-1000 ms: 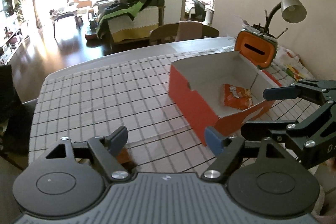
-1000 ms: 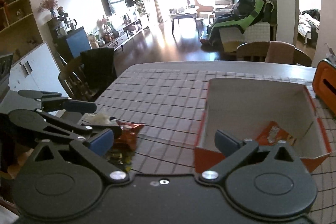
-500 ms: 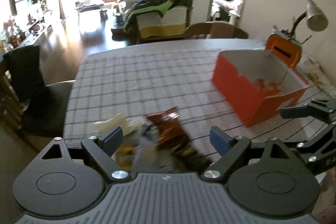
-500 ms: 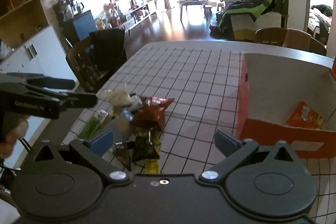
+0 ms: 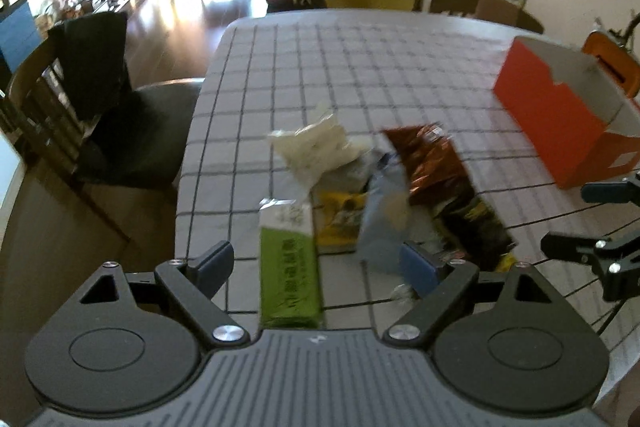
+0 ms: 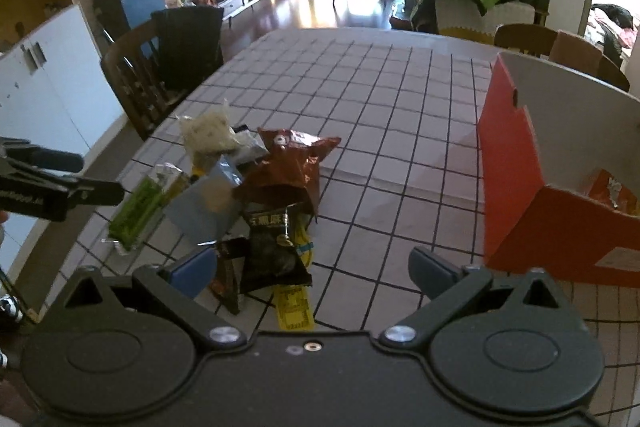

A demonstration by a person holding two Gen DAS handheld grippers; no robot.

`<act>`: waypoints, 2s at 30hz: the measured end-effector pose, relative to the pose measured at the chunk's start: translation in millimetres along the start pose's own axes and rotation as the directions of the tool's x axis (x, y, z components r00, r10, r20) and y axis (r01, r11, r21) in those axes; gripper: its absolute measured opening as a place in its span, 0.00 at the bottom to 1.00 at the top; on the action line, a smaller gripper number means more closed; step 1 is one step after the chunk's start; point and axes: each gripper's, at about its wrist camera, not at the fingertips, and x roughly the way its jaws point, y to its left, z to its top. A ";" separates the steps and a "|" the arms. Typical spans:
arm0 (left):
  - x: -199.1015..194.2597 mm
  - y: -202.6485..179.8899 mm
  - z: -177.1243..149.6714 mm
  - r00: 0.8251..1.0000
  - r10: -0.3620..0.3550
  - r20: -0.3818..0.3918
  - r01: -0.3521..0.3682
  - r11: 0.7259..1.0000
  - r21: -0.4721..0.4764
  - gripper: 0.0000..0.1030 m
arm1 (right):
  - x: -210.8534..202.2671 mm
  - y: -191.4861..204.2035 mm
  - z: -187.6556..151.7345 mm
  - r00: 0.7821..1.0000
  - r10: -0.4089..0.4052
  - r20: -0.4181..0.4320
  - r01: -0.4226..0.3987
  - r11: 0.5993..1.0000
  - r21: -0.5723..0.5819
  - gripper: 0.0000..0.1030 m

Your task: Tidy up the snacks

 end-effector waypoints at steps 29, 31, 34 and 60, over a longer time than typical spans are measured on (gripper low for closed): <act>78.9 20.1 -1.6 0.977 0.075 -0.197 -0.087 0.995 -0.049 0.57 | 74.0 26.0 16.2 0.994 0.007 -0.113 -0.013 0.999 -0.053 0.51; 77.9 18.6 -1.9 0.979 0.067 -0.193 -0.078 0.996 -0.050 0.50 | 74.9 26.6 16.4 0.992 0.010 -0.122 -0.017 0.998 -0.053 0.45; 79.3 16.2 -1.3 0.980 0.057 -0.191 -0.066 0.997 -0.043 0.41 | 75.3 27.2 16.6 0.992 0.020 -0.125 -0.026 0.998 -0.053 0.37; 44.0 16.8 -3.5 0.988 0.040 -0.149 -0.050 0.997 -0.066 0.40 | 40.6 20.5 17.0 0.993 0.093 -0.073 -0.093 0.996 0.013 0.28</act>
